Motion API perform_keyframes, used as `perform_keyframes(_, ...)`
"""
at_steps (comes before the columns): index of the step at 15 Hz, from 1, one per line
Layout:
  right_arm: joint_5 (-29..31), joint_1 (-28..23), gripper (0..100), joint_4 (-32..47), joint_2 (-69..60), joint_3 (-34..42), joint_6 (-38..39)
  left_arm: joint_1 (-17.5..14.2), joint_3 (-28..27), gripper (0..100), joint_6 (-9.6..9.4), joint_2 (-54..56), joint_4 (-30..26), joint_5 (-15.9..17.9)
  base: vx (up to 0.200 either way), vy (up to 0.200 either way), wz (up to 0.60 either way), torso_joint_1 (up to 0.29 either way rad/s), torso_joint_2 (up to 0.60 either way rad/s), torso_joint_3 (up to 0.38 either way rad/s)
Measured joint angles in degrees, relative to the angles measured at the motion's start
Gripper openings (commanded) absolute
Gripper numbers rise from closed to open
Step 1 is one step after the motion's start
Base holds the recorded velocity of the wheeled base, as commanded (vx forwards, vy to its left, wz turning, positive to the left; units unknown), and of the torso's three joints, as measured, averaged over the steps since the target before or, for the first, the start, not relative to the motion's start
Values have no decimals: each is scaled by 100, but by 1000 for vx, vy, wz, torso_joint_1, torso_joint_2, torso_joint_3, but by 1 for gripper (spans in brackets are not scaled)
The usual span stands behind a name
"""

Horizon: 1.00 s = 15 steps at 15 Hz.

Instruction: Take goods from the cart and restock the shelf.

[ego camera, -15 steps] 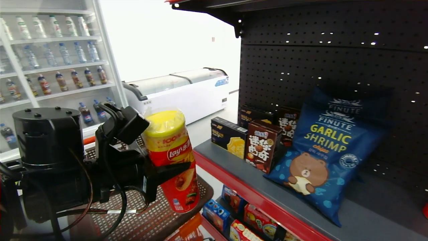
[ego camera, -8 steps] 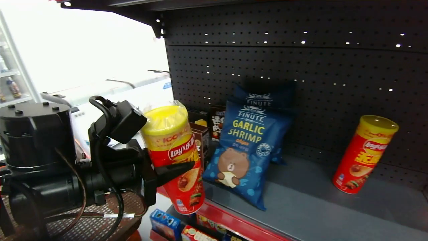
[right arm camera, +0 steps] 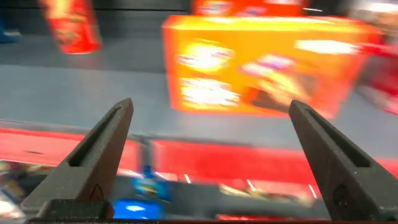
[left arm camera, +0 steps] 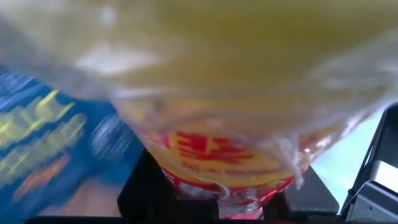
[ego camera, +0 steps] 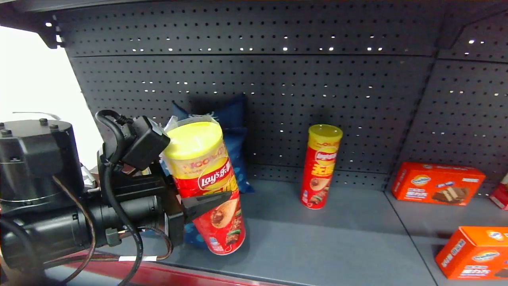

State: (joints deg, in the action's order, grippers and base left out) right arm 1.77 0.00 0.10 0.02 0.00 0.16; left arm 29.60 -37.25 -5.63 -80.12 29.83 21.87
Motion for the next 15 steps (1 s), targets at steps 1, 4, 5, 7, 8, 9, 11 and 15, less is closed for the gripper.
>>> perform_keyframes(1,-7,0,100,0,0,0,2,0,0,0,2,5,2,0,0,0,0,0,0,0)
perform_keyframes(4,-2,0,100,0,0,0,2,5,13,0,0,7,6,-4,0,0,0,0,0,0)
perform_keyframes(5,-2,-10,100,-2,0,0,2,-2,32,0,0,10,-6,-11,0,0,0,0,0,0)
perform_keyframes(7,-5,0,100,0,0,0,2,5,52,0,0,18,0,-4,0,0,0,0,0,0)
perform_keyframes(8,-5,0,100,0,0,0,2,2,55,0,2,24,6,-6,0,0,0,0,0,0)
perform_keyframes(9,-5,0,100,0,0,0,2,0,63,0,0,35,2,-11,0,0,0,0,0,0)
perform_keyframes(11,-60,7,100,12,0,0,-16,0,77,0,0,55,6,-17,0,0,0,0,0,0)
perform_keyframes(15,261,-21,100,30,18,-51,121,46,234,0,0,178,-2,-110,0,0,0,0,0,0)
